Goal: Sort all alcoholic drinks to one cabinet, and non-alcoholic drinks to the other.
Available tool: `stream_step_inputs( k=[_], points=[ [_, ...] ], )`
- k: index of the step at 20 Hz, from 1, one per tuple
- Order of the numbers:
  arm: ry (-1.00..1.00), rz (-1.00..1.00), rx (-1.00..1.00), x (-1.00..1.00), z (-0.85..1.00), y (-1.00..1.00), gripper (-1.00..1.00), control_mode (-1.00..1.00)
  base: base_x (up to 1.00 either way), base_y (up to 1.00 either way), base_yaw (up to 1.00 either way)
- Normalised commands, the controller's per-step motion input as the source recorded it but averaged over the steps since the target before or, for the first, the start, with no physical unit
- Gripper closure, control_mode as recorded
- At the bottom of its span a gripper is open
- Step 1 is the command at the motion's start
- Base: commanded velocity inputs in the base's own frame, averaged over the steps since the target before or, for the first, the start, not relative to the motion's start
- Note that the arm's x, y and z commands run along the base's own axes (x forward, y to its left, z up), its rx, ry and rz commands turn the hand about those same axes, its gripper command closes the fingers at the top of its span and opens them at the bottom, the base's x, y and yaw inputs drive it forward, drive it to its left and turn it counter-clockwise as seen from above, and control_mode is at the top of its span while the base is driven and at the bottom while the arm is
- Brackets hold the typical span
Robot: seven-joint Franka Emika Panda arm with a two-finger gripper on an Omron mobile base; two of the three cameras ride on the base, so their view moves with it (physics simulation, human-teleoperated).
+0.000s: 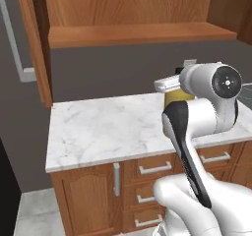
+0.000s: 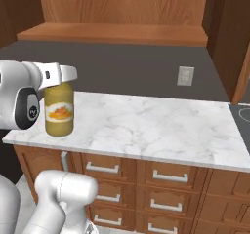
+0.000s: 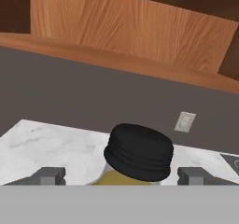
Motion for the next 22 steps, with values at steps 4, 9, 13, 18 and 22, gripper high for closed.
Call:
stream_step_inputs(
  k=[4, 9, 13, 18, 22],
  points=[
    [0.00, 0.00, 0.00, 0.00, 0.00, 0.00, 1.00, 1.00, 0.55, 0.00, 0.00],
    [0.00, 0.00, 0.00, 0.00, 0.00, 0.00, 1.00, 1.00, 0.60, 0.00, 0.00],
    [0.00, 0.00, 0.00, 0.00, 0.00, 0.00, 1.00, 1.00, 0.65, 0.00, 0.00],
    [0.00, 0.00, 0.00, 0.00, 0.00, 0.00, 1.00, 1.00, 0.60, 0.00, 0.00],
    [0.00, 0.00, 0.00, 0.00, 0.00, 0.00, 1.00, 1.00, 0.48, 0.00, 0.00]
  ],
)
